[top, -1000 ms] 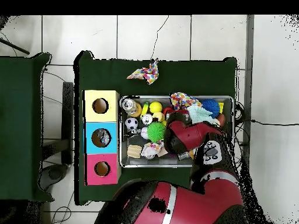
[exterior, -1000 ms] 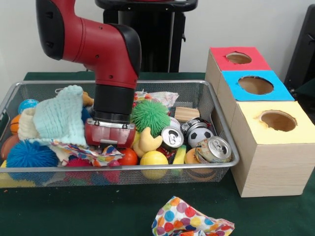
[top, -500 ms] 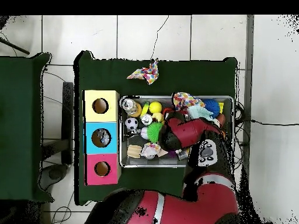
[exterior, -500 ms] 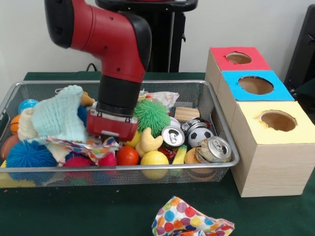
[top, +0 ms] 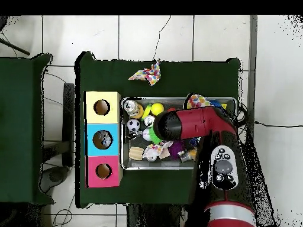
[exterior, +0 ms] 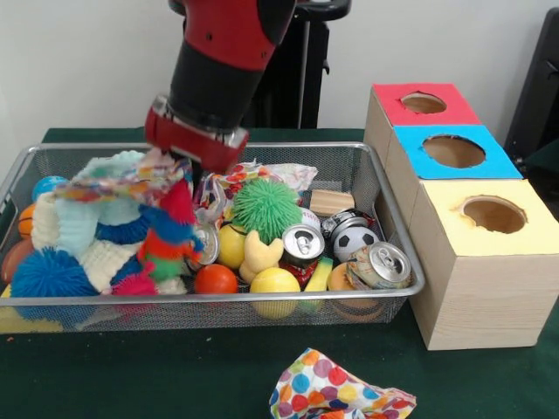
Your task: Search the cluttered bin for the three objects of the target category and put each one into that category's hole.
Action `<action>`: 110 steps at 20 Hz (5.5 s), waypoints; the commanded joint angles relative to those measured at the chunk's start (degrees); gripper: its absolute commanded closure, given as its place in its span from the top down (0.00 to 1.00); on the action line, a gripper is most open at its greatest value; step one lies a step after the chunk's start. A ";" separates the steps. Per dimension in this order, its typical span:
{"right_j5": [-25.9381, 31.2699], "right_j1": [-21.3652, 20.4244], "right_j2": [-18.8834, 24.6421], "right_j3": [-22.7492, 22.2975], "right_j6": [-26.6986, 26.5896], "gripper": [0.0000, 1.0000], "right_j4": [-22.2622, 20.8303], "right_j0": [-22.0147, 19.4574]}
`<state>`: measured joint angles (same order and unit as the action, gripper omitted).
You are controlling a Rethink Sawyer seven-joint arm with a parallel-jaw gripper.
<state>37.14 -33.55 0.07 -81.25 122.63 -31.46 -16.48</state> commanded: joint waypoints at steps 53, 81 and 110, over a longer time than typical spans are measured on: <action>12.76 -3.92 5.37 -4.56 -3.48 0.00 -0.53 4.86; 7.57 -2.90 4.21 -5.87 2.48 1.00 0.16 4.78; 0.98 0.79 17.41 -3.82 -12.12 1.00 -7.21 -6.58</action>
<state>39.72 -33.54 13.13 -84.42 122.63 -34.85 -22.52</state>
